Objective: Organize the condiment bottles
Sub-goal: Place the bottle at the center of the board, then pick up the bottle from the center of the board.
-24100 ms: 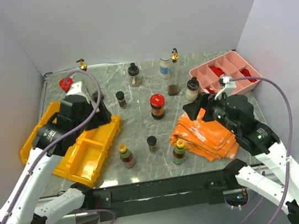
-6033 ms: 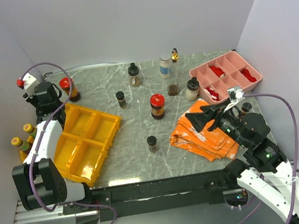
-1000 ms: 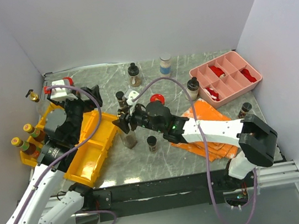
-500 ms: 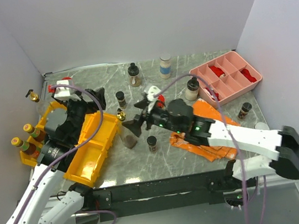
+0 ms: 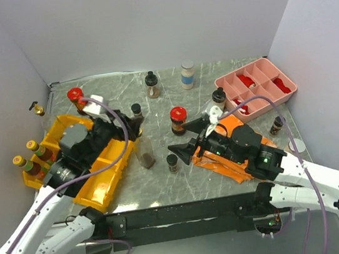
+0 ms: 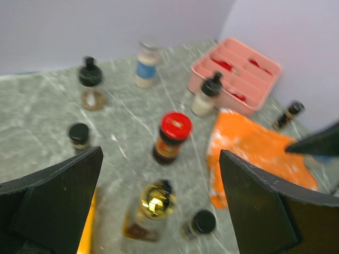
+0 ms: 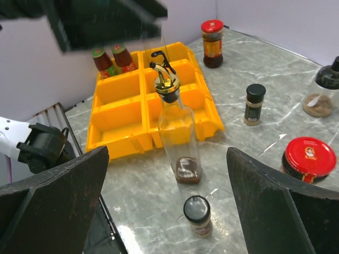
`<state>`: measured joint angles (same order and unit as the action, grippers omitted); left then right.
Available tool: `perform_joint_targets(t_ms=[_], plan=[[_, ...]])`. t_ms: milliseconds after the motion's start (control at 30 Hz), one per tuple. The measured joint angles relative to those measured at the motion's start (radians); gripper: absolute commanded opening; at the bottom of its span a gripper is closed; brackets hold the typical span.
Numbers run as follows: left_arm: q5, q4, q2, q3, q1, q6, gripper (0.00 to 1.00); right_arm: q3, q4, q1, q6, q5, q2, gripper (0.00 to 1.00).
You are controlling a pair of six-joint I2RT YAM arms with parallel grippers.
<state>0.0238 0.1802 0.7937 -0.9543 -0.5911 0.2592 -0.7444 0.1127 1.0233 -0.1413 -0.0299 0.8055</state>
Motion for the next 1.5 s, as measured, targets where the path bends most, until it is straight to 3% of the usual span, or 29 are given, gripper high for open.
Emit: perform_joint_targets(t_ms=[333,633,800,1033,1200,1300,1367,1500], plan=[[0.193,0.029,0.038,0.045,-0.224,0.014,0.94,0.022,-0.084,0.000,-0.001,-0.042,-0.145,1.00],[0.283,-0.002,0.062,0.165,-0.259,0.035,0.84,0.034,-0.126,0.000,-0.003,-0.067,-0.245,1.00],[0.304,-0.041,0.068,0.214,-0.268,0.043,0.70,0.034,-0.142,0.000,-0.007,-0.077,-0.253,1.00],[0.344,-0.097,0.074,0.245,-0.277,0.031,0.39,0.034,-0.151,0.000,-0.019,-0.082,-0.254,1.00],[0.370,-0.133,0.075,0.259,-0.281,0.011,0.29,0.034,-0.151,0.000,-0.019,-0.085,-0.254,1.00],[0.371,-0.141,0.078,0.261,-0.283,0.008,0.17,0.036,-0.151,0.000,-0.021,-0.090,-0.256,1.00],[0.373,-0.152,0.086,0.260,-0.283,0.005,0.01,0.042,-0.152,0.000,-0.022,-0.093,-0.262,1.00],[0.384,-0.161,0.103,0.253,-0.283,0.005,0.01,0.046,-0.159,0.000,-0.023,-0.100,-0.267,1.00]])
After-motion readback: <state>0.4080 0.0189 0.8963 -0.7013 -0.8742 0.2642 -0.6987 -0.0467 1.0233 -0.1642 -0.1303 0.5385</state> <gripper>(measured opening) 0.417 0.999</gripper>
